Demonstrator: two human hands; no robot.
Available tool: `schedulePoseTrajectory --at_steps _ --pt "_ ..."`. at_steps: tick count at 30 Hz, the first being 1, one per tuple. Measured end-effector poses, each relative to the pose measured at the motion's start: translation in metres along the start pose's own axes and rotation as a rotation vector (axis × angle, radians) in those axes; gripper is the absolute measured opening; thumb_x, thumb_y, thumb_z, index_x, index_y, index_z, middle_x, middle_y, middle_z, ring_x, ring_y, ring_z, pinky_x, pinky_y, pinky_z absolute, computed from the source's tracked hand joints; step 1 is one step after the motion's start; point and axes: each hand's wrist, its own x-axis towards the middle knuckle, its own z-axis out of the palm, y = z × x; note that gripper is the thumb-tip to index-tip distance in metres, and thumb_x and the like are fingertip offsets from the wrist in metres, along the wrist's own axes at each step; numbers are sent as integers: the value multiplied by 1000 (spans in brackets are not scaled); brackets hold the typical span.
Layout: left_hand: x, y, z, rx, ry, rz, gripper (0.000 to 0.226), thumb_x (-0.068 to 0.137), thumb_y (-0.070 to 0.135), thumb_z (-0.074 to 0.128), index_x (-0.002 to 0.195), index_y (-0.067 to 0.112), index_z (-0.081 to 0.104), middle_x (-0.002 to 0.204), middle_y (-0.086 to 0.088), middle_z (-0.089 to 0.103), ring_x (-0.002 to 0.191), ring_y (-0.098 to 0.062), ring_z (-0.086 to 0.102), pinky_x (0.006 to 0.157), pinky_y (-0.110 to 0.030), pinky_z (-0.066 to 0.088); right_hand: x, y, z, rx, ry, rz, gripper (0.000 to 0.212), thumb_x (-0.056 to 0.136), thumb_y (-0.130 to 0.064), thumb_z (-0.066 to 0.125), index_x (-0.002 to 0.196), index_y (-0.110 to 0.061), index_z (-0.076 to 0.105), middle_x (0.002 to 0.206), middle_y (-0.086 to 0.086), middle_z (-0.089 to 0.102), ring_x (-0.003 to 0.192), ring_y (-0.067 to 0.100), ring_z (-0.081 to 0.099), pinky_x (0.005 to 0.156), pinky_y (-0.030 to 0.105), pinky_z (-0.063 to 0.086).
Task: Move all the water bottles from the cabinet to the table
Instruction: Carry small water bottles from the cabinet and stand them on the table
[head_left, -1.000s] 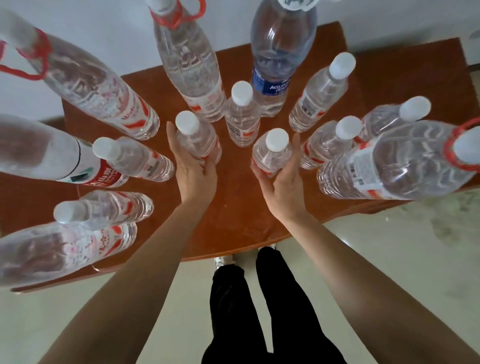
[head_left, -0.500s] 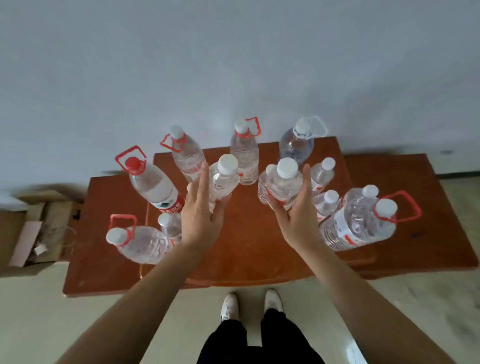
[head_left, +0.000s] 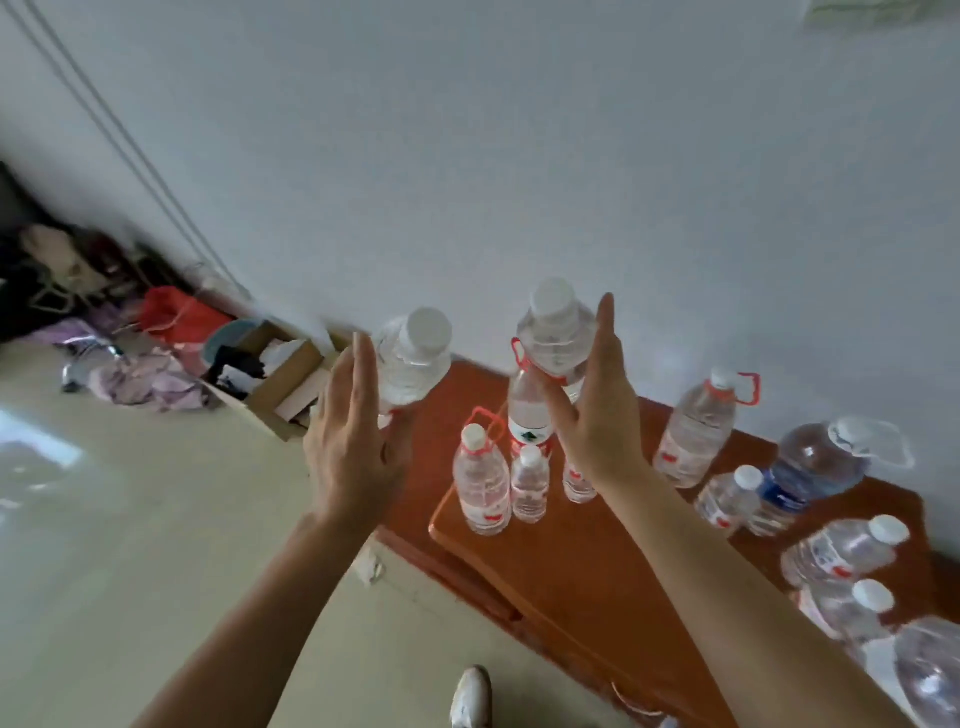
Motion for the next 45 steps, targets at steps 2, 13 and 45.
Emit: schedulePoseTrajectory --at_steps 2,13,45 --pt "-15 -37 -41 134 16 -54 75 96 25 59 156 21 13 136 -30 53 121 -43 53 82 -55 53 -2 -32 45 45 -71 -81 92 99 -35 68 161 -30 0 152 14 46 136 19 50 102 38 52" --pt "-157 -210 -319 759 185 -593 66 98 37 55 156 21 28 114 -20 59 92 -40 59 69 -50 53 -74 -293 303 297 -473 -597 83 102 -38 57 161 -39 -1 142 16 51 124 33 57 84 49 58" --pt "-358 -466 -660 1400 308 -1590 60 99 44 43 156 29 31 97 -17 62 83 -34 60 60 -40 52 -316 -784 744 718 -1204 -1301 75 91 -39 72 153 -39 31 120 11 62 96 35 63 51 41 55"
